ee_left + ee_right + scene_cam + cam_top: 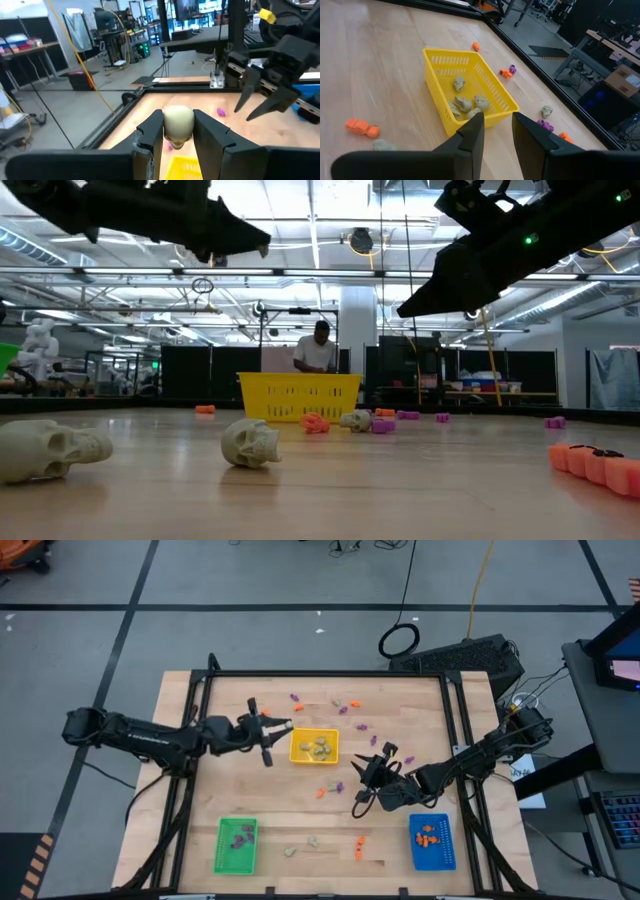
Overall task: Sort Halloween decoration
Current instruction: Put the white skull toy in the yellow basket
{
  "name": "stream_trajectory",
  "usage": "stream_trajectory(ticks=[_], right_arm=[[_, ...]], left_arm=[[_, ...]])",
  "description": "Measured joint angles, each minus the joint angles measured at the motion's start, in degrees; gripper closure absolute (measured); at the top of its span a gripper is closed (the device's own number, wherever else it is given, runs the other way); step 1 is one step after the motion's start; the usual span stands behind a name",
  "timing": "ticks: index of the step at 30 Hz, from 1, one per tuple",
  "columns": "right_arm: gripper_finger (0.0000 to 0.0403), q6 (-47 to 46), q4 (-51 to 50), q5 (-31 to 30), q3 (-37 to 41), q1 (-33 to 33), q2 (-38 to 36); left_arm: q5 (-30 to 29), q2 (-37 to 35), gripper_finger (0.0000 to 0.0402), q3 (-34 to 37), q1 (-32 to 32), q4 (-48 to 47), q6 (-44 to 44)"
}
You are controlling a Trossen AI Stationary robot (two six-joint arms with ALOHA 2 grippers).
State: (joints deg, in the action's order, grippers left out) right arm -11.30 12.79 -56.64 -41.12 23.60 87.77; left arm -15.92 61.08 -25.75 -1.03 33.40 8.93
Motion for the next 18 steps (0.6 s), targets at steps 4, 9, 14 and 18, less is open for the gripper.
stream_trajectory(ticks=[4,9,14,18], right_arm=[[0.0314,0.0,0.8,0.0,0.0,0.0,0.0],[0.0314,-0.3,0.8,0.0,0.0,0.0,0.0],[0.0314,-2.3,0.8,0.0,0.0,0.0,0.0],[0.0314,-4.0,0.8,0.0,0.0,0.0,0.0]], left_arm=[[4.6,3.0,0.0311,-2.0,-2.5,-3.4,-3.7],[7.1,8.0,0.0311,-4.9,-4.7,-8.9,-5.6],[9.8,13.8,0.0311,-7.2,-5.3,-8.8,-5.7],[10.0,18.5,0.0311,-9.9,-5.3,-10.8,-8.6]])
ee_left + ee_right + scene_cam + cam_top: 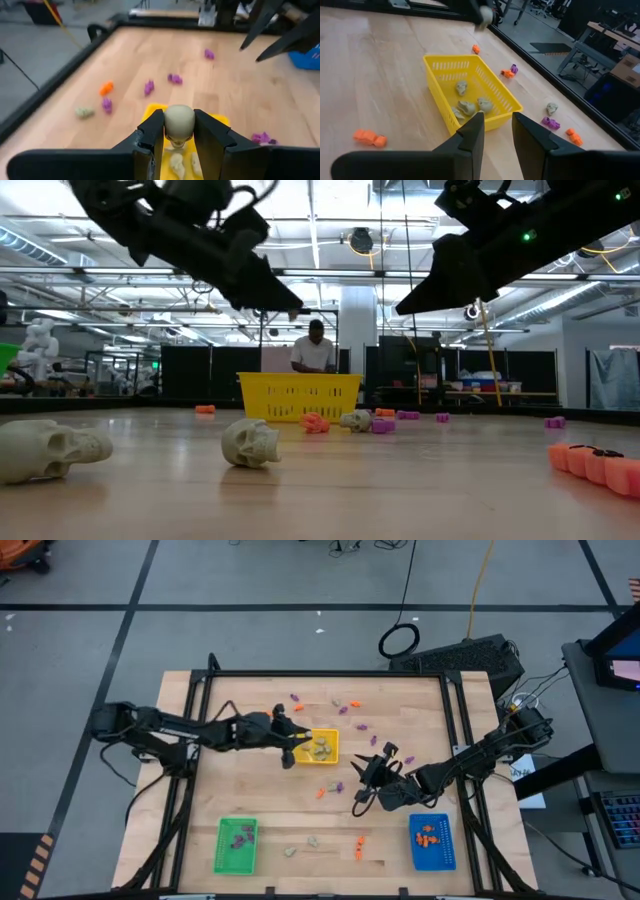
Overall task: Sort Halloween decoration
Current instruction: Put the white skull toy in the yellow basket
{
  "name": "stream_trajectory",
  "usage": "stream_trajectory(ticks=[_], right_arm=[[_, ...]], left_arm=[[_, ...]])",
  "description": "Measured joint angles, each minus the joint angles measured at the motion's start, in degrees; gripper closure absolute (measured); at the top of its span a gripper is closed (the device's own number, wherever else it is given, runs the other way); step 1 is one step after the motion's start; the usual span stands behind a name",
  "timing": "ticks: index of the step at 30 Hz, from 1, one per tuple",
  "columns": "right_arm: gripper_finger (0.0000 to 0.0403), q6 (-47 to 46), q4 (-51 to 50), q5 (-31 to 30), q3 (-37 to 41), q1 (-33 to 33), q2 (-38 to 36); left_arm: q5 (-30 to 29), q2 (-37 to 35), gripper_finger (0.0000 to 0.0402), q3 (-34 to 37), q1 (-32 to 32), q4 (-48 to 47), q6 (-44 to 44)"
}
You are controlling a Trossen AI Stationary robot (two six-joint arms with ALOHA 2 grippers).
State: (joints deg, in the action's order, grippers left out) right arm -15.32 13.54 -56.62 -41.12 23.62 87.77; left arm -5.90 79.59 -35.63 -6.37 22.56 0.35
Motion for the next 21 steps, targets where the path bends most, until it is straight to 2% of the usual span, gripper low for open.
stream_trajectory(ticks=[6,14,21], right_arm=[[0.0314,-2.3,0.0,0.0,0.0,0.0,0.0],[0.0314,-2.1,0.9,0.0,0.0,0.0,0.0],[0.0314,-1.6,1.2,0.0,0.0,0.0,0.0]], left_arm=[[1.6,4.6,0.0311,-4.7,0.1,-9.0,-1.4],[2.7,8.9,0.0311,-5.3,0.1,-10.3,-3.3],[2.7,9.0,0.0311,-5.3,0.1,-10.5,-2.6]])
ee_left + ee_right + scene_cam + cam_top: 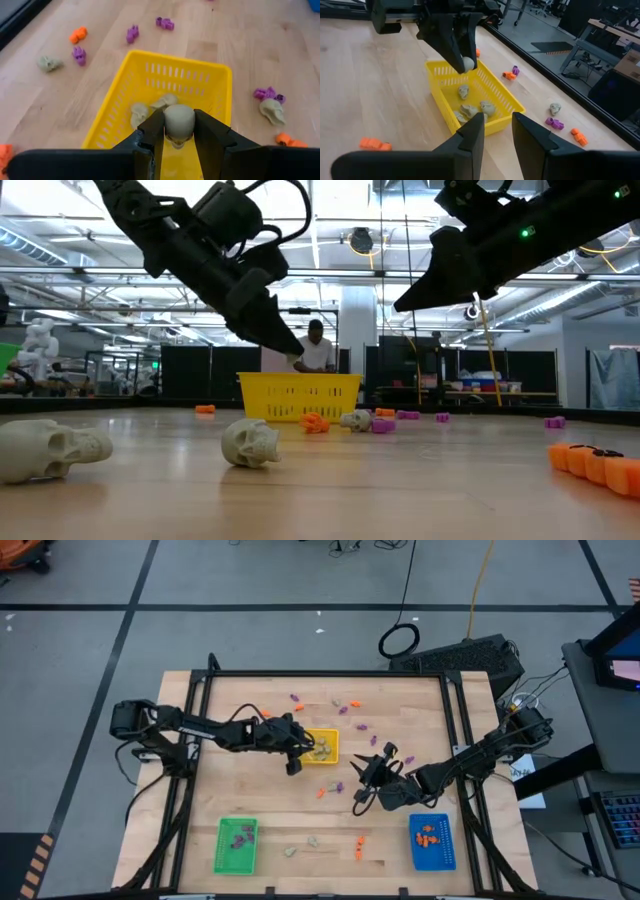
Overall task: Sort Halloween decoration
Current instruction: Put the white skull toy in the yellow basket, then put the orange skeleton toy in the blue basket
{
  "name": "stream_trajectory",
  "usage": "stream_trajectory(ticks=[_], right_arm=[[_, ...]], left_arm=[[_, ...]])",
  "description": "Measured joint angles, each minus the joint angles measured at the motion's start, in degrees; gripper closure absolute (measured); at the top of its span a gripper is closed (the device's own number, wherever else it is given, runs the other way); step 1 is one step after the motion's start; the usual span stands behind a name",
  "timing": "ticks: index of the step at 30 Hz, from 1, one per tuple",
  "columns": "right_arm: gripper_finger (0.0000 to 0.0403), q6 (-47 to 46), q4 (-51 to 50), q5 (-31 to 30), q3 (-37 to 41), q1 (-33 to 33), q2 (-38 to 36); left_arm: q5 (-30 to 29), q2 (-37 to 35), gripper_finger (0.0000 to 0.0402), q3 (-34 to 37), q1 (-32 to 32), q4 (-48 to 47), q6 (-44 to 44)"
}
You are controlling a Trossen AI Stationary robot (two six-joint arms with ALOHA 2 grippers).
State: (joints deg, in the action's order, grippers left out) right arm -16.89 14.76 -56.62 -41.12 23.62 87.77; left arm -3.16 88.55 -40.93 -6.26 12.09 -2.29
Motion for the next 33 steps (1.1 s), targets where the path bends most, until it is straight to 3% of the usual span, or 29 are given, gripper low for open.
stream_trajectory(ticks=[12,18,26,33], right_arm=[[0.0314,1.1,0.4,0.0,0.0,0.0,0.0],[0.0314,1.1,0.5,0.0,0.0,0.0,0.0],[0.0314,2.5,-0.5,-0.1,-1.7,0.0,-2.9],[0.0314,-1.1,-15.7,1.1,-5.0,-0.1,-12.0]], left_arm=[[-1.3,2.4,0.0298,-1.2,0.1,-1.0,4.6],[-5.3,2.9,0.023,-1.4,0.5,-1.3,5.2],[-2.9,1.3,0.0113,-1.4,0.7,-0.5,5.7],[-1.5,-2.1,0.0095,-1.4,2.4,-2.0,5.7]])
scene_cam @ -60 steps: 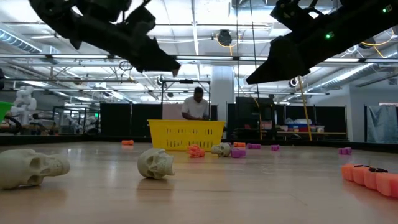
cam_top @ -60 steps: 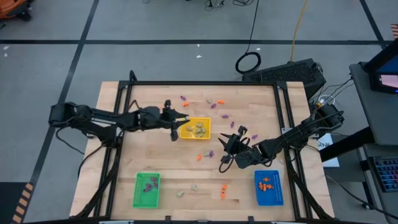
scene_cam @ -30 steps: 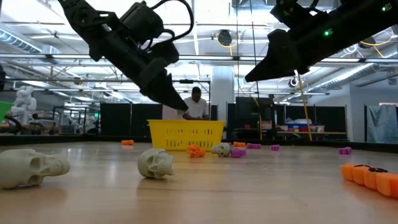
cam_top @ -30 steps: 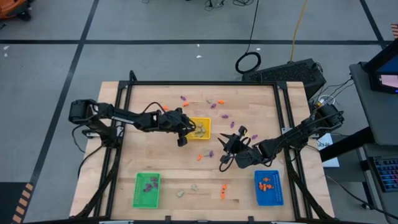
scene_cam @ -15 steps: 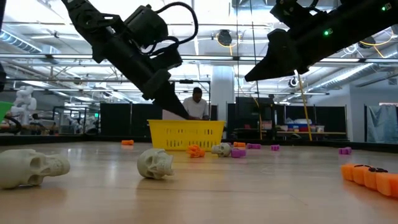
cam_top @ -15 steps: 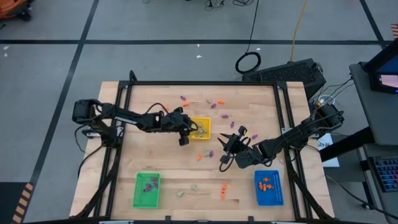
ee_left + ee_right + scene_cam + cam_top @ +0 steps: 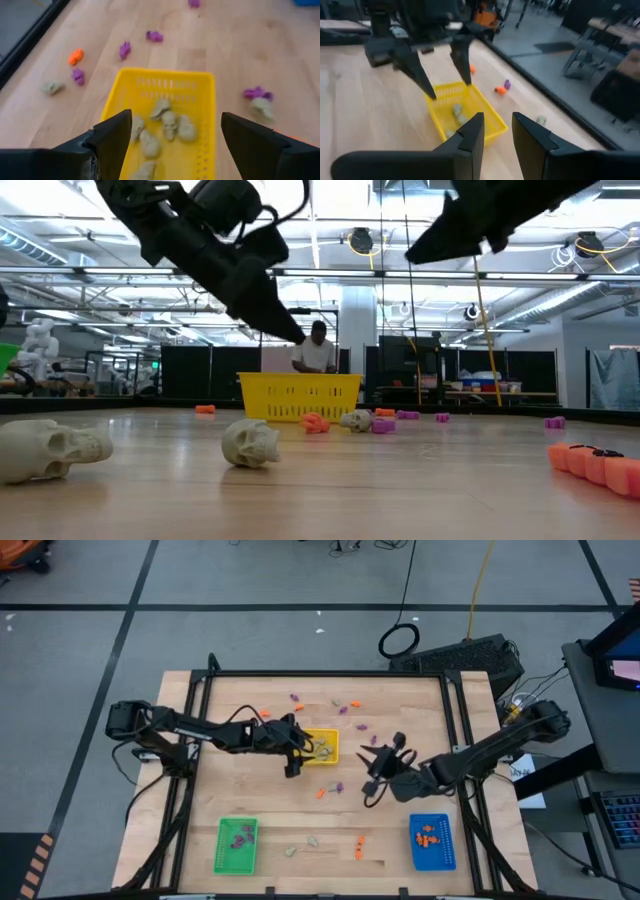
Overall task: Sort Halloween decoration
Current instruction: Put the orange skeleton toy in the blue basket
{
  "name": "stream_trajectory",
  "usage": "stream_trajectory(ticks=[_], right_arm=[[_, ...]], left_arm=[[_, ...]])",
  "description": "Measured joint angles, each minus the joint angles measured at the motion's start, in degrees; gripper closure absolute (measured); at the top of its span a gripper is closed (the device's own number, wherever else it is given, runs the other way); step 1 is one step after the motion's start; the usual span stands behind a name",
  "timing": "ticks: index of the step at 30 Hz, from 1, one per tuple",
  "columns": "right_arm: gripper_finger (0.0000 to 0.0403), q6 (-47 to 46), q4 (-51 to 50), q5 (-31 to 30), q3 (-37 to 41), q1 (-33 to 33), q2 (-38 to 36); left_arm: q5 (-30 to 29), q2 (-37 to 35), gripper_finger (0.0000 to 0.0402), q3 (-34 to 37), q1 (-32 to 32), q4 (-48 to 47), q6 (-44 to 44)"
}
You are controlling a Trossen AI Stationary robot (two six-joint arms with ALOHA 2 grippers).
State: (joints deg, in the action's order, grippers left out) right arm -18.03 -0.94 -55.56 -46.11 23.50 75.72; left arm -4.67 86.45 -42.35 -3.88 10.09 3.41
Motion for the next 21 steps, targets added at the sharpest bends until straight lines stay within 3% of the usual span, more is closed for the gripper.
stream_trajectory(ticks=[12,16,21], right_arm=[[0.0314,-21.6,-36.8,16.9,-3.1,-5.0,-10.2],[0.0314,-24.7,-41.7,20.2,-3.1,-6.5,-10.9],[0.0314,-24.5,-40.3,22.7,-3.2,-10.2,-9.9]], left_arm=[[0.1,-5.0,0.0095,0.0,4.8,2.1,-0.1],[0.0,-4.5,0.0095,0.0,5.9,4.1,-0.1],[-0.1,-3.9,0.0095,0.0,6.5,8.4,-1.3]])
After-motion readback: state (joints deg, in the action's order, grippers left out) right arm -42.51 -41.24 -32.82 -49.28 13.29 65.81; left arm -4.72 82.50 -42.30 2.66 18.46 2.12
